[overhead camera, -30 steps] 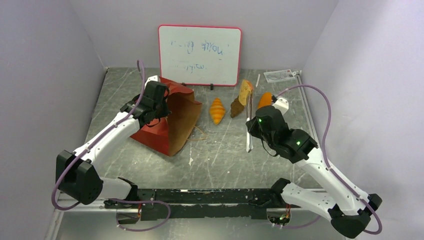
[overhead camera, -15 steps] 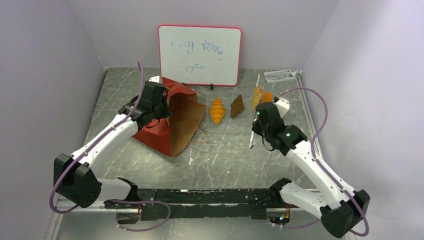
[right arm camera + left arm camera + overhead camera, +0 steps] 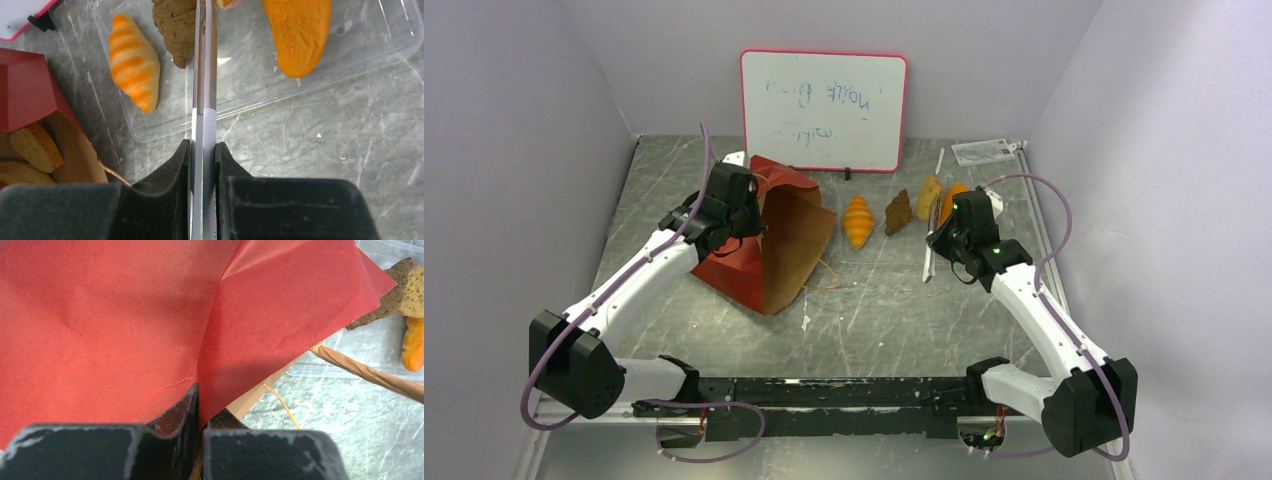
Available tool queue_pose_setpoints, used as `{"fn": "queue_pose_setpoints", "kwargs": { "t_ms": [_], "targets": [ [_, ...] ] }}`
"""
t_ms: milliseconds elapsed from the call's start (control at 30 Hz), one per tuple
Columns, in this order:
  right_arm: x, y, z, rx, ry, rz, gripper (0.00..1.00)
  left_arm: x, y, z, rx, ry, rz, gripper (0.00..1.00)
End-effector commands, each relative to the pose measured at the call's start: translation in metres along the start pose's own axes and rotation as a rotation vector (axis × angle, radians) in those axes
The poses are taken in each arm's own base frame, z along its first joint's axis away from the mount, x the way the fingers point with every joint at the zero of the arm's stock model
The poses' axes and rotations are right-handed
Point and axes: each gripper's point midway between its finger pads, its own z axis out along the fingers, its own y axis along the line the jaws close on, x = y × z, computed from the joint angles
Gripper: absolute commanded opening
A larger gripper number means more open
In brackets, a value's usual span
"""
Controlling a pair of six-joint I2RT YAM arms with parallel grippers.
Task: Take the fake bread out of the paper bag
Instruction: Place the fake bread in the container.
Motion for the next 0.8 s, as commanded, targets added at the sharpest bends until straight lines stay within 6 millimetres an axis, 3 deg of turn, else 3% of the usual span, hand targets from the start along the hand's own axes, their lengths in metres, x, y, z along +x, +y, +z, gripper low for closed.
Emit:
{"fn": "queue_pose_setpoints", "kwargs": {
  "t_ms": [0,300,467,767],
  "targets": [
    [-0.01,0.012,0.007,-0.091,-0.004,0.043,0.0,-0.012,-0.008,-0.005,0.042,-0.027,-0.001,0.07],
    [-0.006,-0.006,0.017,-0.089,0.039,0.132,0.0,-0.009,-0.012,0.002,0.05,-0.013,-0.004,0.08],
    [-0.002,-0.019,0.019,-0.067,0.047,0.169,0.18,-0.008,-0.014,0.006,0.059,-0.009,-0.003,0.08],
    [0.002,-0.029,0.02,-0.07,0.072,0.207,0.34,-0.007,-0.016,0.013,0.06,0.001,0.001,0.08]
  ]
}}
